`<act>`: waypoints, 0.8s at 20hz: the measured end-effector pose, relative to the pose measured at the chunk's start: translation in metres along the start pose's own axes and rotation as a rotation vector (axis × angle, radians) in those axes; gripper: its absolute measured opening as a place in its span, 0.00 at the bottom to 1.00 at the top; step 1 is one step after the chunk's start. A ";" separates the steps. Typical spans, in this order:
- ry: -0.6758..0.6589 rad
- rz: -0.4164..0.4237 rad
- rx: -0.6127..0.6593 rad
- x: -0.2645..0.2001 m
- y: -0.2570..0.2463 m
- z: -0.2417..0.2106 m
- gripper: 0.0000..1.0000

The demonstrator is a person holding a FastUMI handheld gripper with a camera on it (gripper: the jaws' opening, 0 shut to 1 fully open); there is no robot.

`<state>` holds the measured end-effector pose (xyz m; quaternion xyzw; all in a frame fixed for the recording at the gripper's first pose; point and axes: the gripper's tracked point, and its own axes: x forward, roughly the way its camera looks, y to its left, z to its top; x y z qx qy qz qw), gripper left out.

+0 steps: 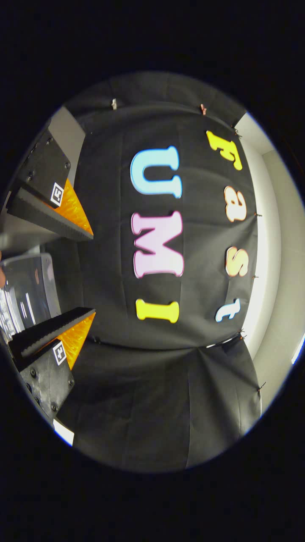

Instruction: Put the clothes into the washing machine and then close the washing machine lid.

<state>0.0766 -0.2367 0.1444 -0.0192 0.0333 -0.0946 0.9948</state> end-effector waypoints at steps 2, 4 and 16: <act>0.018 0.059 0.005 -0.026 0.054 -0.006 0.99; 0.043 0.098 -0.028 -0.051 0.099 -0.015 1.00; 0.058 0.241 -0.055 -0.168 0.238 -0.034 0.98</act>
